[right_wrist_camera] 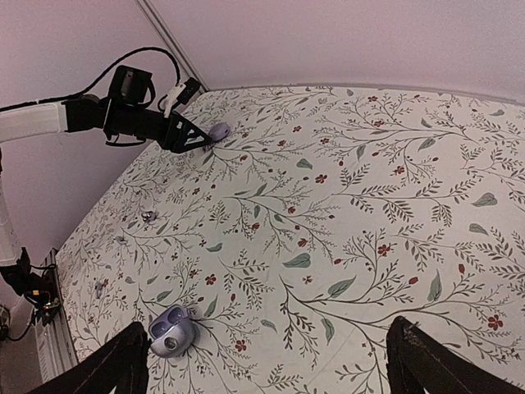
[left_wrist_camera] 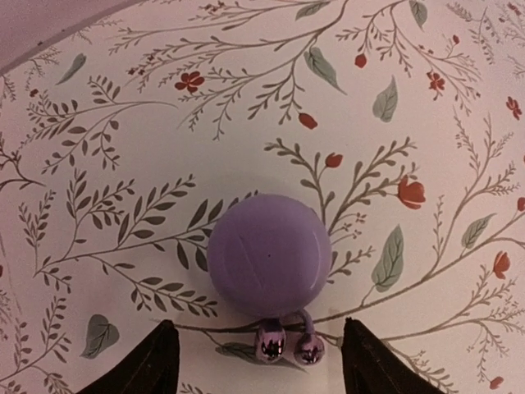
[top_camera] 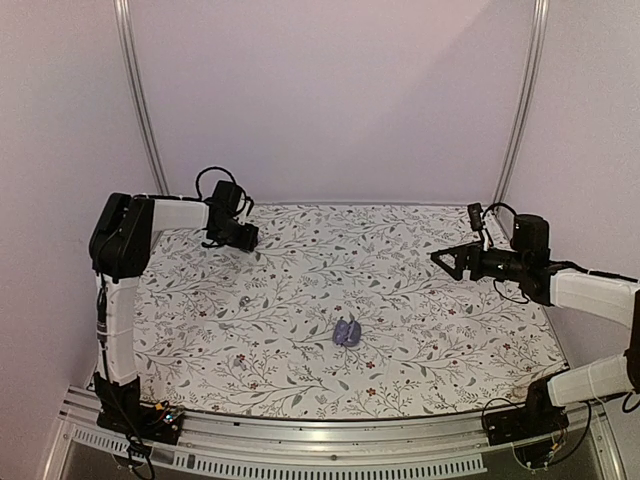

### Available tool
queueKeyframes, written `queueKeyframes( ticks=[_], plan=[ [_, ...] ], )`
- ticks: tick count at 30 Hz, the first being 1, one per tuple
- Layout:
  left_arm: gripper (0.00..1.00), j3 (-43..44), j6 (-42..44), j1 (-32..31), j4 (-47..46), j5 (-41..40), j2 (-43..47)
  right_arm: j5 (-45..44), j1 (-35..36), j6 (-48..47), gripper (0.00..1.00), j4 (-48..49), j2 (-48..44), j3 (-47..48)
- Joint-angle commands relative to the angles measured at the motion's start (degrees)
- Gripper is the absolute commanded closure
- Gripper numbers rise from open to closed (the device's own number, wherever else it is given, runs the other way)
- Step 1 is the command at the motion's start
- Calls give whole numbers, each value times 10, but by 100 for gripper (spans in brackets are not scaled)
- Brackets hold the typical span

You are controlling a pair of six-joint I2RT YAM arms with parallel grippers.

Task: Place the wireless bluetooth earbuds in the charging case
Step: Move the right earbud to the center of the board.

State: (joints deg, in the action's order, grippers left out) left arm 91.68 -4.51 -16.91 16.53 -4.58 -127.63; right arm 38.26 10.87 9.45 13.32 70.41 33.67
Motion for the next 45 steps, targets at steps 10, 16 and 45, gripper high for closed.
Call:
queueKeyframes(
  ticks=[10, 16, 45],
  plan=[
    [45, 42, 42, -10, 62, 9, -49, 13, 4, 8, 1, 23, 18, -1],
    [55, 84, 63, -14, 95, -17, -78, 14, 4, 9, 1, 23, 16, -2],
    [84, -185, -79, -69, -17, 142, 136, 19, 46, 28, 1, 36, 60, 33]
  ],
)
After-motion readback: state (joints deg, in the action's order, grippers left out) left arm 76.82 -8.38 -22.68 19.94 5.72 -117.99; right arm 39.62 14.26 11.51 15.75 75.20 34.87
